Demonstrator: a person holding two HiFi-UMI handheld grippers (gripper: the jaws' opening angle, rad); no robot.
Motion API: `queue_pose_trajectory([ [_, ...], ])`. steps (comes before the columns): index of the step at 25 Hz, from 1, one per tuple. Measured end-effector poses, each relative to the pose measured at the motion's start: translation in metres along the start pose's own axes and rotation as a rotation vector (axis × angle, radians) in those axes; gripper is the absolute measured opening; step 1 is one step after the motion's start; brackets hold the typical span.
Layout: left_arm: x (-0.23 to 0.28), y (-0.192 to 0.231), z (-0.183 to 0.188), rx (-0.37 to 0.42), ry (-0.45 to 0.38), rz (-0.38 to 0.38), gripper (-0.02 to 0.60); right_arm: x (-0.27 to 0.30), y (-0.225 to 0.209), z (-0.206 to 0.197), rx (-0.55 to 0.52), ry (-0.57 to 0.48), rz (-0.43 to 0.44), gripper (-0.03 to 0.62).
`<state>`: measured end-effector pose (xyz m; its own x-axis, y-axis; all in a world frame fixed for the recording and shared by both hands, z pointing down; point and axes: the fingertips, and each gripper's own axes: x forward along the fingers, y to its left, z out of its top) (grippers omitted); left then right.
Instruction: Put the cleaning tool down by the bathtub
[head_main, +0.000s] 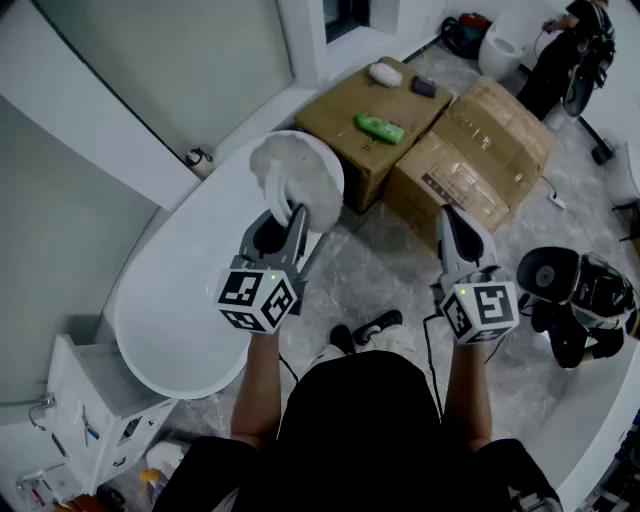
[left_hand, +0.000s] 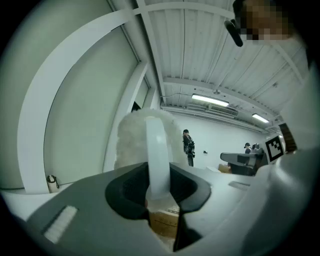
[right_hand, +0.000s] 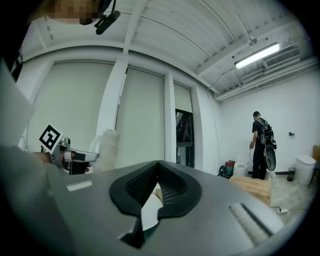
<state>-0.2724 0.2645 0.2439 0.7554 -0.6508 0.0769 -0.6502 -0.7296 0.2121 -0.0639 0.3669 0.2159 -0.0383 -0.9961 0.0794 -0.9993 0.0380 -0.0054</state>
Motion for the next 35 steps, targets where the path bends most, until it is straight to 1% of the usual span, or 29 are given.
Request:
queue_pose_trajectory([
  [11, 0.003, 0.008, -0.001, 0.012, 0.016, -0.011, 0.089, 0.007, 0.012, -0.002, -0.006, 0.011, 0.01, 0.008],
  [16, 0.004, 0.011, -0.002, 0.018, 0.016, -0.017, 0.089, 0.005, 0.015, 0.003, 0.04, -0.037, 0.015, 0.009],
  [23, 0.003, 0.015, -0.005, 0.02, 0.026, -0.013, 0.089, 0.009, 0.018, -0.002, 0.047, -0.023, 0.019, 0.011],
  [29, 0.019, 0.025, -0.008, 0.02, 0.04, 0.004, 0.089, 0.03, 0.009, -0.007, 0.057, -0.009, 0.034, 0.011],
  [32, 0.033, 0.03, -0.008, 0.037, 0.046, 0.021, 0.088, 0.045, 0.001, -0.007, 0.06, -0.008, 0.047, 0.011],
  [35, 0.05, 0.037, -0.006, 0.037, 0.051, 0.034, 0.089, 0.065, -0.009, -0.005, 0.065, -0.009, 0.064, 0.011],
])
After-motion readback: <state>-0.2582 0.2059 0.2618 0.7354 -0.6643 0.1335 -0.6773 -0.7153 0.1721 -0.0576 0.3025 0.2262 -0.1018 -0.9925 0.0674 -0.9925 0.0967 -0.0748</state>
